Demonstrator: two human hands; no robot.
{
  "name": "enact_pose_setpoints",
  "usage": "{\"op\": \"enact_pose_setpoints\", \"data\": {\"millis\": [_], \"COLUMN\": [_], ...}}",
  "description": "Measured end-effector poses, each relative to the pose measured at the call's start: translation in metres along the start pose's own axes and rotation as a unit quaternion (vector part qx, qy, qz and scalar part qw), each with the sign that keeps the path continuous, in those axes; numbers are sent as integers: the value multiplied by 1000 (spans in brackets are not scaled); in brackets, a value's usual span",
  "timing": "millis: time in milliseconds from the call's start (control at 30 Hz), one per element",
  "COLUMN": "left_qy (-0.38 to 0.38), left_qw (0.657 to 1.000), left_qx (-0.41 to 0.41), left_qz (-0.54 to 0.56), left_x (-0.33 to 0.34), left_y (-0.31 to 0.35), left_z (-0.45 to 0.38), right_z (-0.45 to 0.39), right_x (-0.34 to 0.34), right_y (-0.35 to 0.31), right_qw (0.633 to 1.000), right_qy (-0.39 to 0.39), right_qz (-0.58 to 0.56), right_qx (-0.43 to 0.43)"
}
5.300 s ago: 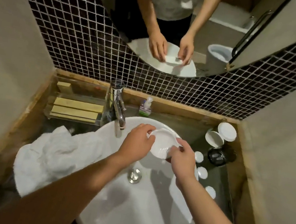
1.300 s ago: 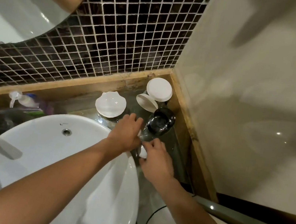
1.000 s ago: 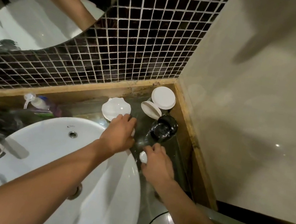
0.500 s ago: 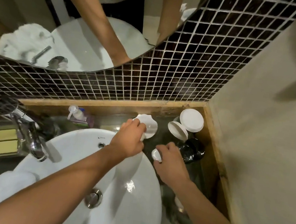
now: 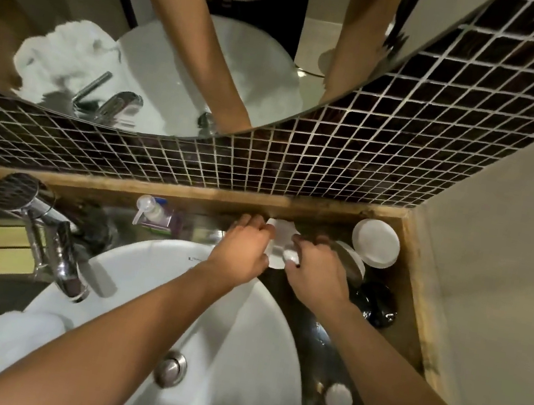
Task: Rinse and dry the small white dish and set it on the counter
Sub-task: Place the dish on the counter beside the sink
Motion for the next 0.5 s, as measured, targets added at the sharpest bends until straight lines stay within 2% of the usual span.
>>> {"op": "enact_pose_setpoints", "data": {"millis": [300, 500], "left_qy": [54, 50], "left_qw": [997, 998], "left_qx": [36, 42], "left_qz": [-34, -8], "left_x": [-5, -2], "left_y": [3, 5], "left_z": [0, 3], "right_z": [-9, -9], "right_x": [14, 14], "right_y": [-8, -14], "right_qw": [999, 999], "right_qy": [-36, -16], "right_qz": [21, 39], "right_qx": [10, -6]}}
Point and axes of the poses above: each hand's wrist, its own z-axis away from the middle knuckle, its own x-axis out of the palm, y = z × x, the point moved 10 cm from there along -z, towards the middle knuckle, and after that the axes turned 13 degrees about x, right-handed, at the moved point
